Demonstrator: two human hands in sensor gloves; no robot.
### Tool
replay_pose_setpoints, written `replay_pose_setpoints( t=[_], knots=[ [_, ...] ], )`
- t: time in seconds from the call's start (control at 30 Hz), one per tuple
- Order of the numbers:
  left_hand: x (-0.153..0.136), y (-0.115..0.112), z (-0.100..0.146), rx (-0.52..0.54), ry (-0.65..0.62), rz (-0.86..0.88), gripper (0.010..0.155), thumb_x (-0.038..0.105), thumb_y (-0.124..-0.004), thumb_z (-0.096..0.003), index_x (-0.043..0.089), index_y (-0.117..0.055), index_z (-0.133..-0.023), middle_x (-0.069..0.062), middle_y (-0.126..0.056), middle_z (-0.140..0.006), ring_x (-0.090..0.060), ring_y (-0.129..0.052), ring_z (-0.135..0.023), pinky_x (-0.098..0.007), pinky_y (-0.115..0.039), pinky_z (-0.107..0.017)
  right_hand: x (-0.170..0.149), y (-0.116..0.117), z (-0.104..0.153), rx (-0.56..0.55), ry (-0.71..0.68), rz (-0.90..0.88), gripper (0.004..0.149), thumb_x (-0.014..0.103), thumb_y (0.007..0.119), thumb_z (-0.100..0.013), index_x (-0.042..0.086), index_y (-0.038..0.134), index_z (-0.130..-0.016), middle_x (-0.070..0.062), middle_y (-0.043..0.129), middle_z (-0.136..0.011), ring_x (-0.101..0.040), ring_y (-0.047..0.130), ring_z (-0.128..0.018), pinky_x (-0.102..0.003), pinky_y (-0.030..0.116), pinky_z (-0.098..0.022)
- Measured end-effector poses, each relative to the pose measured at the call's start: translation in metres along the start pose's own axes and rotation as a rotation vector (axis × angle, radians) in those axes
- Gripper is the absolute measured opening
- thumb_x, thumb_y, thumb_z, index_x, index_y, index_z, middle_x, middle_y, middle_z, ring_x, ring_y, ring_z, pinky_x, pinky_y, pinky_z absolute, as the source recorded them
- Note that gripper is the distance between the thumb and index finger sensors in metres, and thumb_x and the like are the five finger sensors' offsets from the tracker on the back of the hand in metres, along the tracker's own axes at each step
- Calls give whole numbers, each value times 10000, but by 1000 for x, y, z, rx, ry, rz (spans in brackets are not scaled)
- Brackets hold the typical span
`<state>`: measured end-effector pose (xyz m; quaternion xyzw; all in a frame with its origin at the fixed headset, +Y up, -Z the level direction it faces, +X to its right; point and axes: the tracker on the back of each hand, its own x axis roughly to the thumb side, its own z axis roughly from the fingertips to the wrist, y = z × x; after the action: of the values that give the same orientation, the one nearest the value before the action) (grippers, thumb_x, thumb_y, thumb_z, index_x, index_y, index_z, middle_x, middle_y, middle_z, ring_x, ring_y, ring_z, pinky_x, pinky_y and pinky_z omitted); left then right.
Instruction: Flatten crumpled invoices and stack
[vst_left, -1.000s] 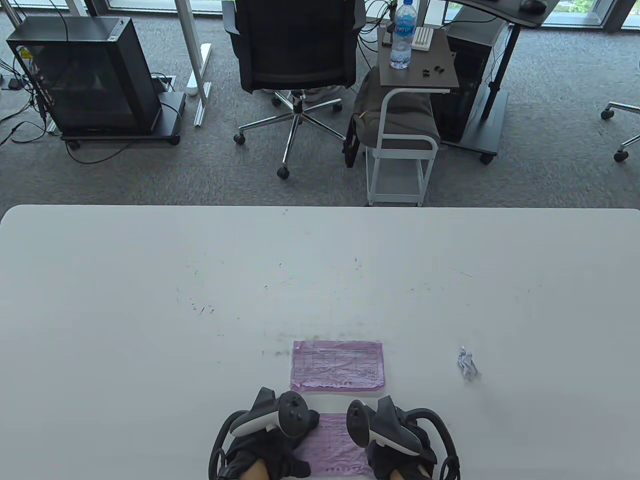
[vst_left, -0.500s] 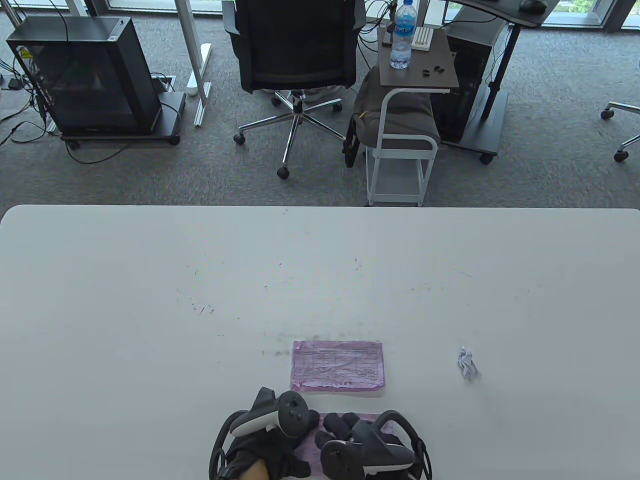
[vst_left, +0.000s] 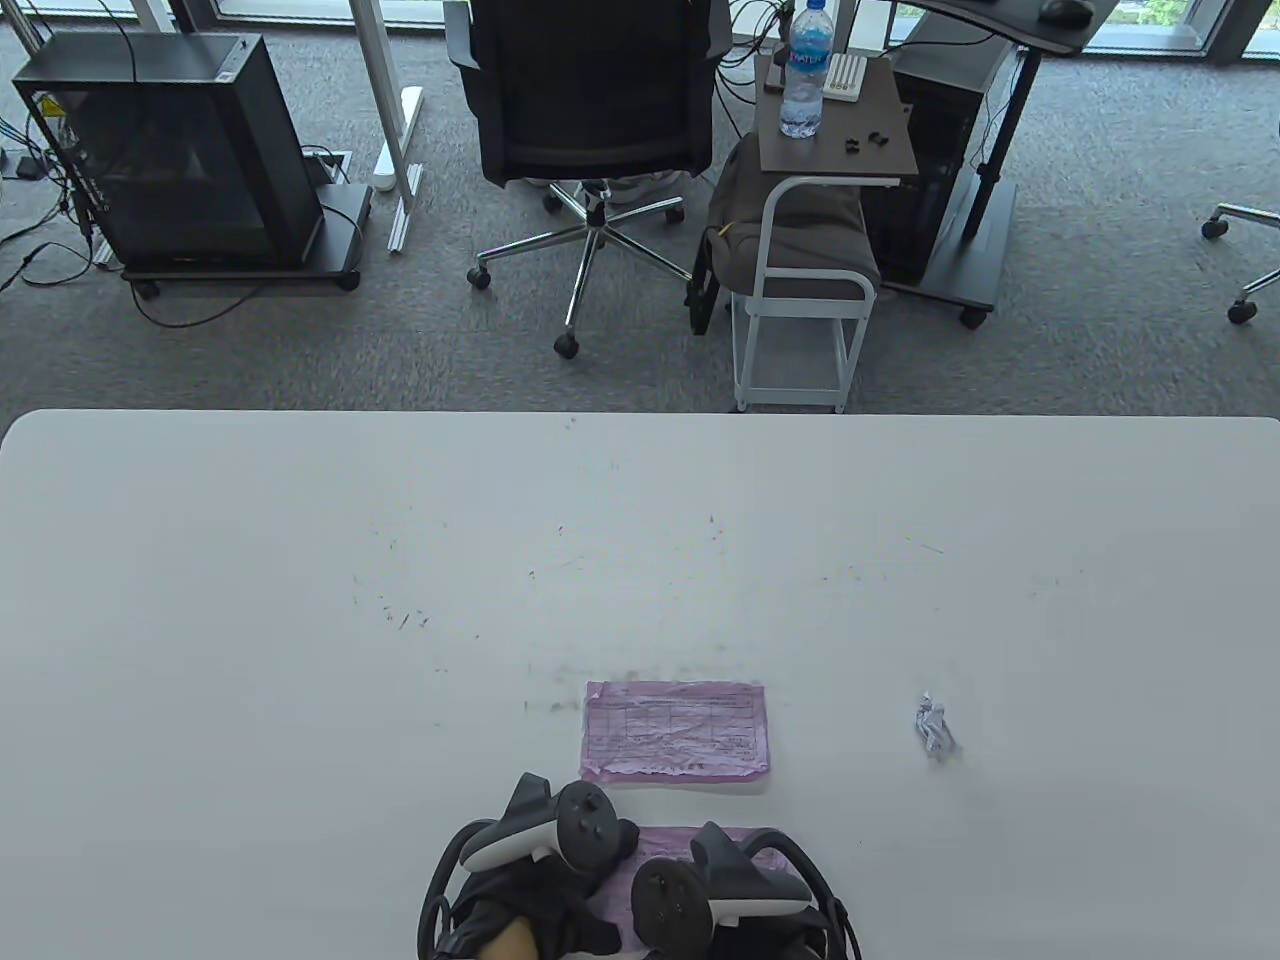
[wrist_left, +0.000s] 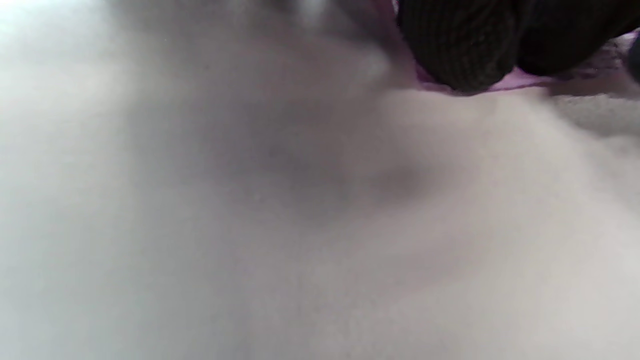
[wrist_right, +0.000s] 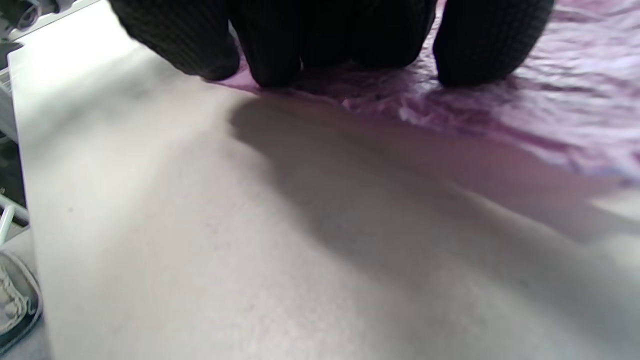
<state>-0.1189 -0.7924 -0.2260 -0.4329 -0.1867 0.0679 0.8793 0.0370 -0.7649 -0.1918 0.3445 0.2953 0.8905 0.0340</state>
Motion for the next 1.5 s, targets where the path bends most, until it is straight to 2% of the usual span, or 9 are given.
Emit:
replay_pose_setpoints(
  t=[0.47, 0.6, 0.73, 0.77, 0.93, 1.07, 1.17, 1.37, 1.5],
  knots=[
    [0, 0, 0, 2, 2, -1, 859, 464, -792, -512, 385, -132, -1056, -107, 165, -1003, -533, 166, -893, -711, -161, -610, -36, -4, 12, 37, 193, -148, 349, 486, 703, -576, 213, 840, -747, -83, 801, -818, -355, 804, -686, -587, 752, -487],
    [0, -1, 0, 5, -3, 6, 858, 458, -797, -513, 380, -140, -1060, -110, 163, -1004, -537, 166, -891, -714, -161, -607, -50, -10, 27, -95, 211, -131, 372, 487, 711, -567, 186, 875, -713, -103, 867, -772, -352, 851, -647, -596, 801, -451],
    [0, 0, 0, 2, -4, 8, 860, 457, -799, -514, 381, -139, -1060, -110, 164, -1003, -537, 167, -889, -714, -160, -606, -59, -24, 44, -332, 244, -183, 416, 484, 714, -563, 141, 860, -748, -147, 794, -882, -407, 784, -736, -615, 787, -451],
    [0, 0, 0, 2, -4, 9, 859, 455, -801, -514, 381, -142, -1059, -111, 164, -1003, -538, 167, -888, -715, -159, -605, -58, -24, 44, -346, 231, -188, 431, 482, 714, -562, 127, 846, -768, -159, 761, -912, -420, 761, -758, -621, 773, -461],
    [-1, 0, -1, 4, -8, 10, 860, 454, -802, -515, 378, -142, -1062, -113, 163, -1004, -540, 167, -887, -716, -159, -603, -36, -13, 25, -243, 105, -92, 502, 478, 699, -567, 143, 669, -940, -209, 522, -1048, -455, 636, -854, -619, 742, -498],
    [-1, 0, -1, 0, -10, 9, 859, 453, -800, -518, 378, -140, -1062, -114, 164, -1003, -542, 168, -885, -718, -151, -603, -18, -5, 6, -148, 59, -7, 504, 476, 695, -568, 176, 638, -969, -208, 459, -1087, -470, 599, -878, -619, 743, -502],
    [-1, 0, -1, 1, -12, 10, 858, 452, -800, -519, 378, -140, -1062, -115, 165, -1003, -541, 168, -885, -718, -150, -603, -20, -2, 4, -88, 101, 4, 520, 479, 687, -574, 191, 588, -996, -195, 447, -1090, -440, 554, -893, -601, 726, -516],
    [0, 0, -1, 4, -12, 9, 856, 450, -801, -519, 376, -145, -1064, -119, 161, -1004, -546, 164, -886, -721, -153, -602, -48, -6, 16, -118, 297, -159, 463, 468, 701, -575, 199, 666, -950, -138, 580, -1030, -394, 667, -821, -582, 789, -460],
    [0, 0, -1, 4, -12, 12, 856, 446, -803, -520, 377, -147, -1066, -122, 161, -1004, -549, 164, -885, -723, -153, -602, -58, -8, 25, -106, 412, -154, 450, 461, 743, -561, 202, 698, -926, -181, 617, -1000, -421, 713, -787, -587, 791, -452]
  ],
)
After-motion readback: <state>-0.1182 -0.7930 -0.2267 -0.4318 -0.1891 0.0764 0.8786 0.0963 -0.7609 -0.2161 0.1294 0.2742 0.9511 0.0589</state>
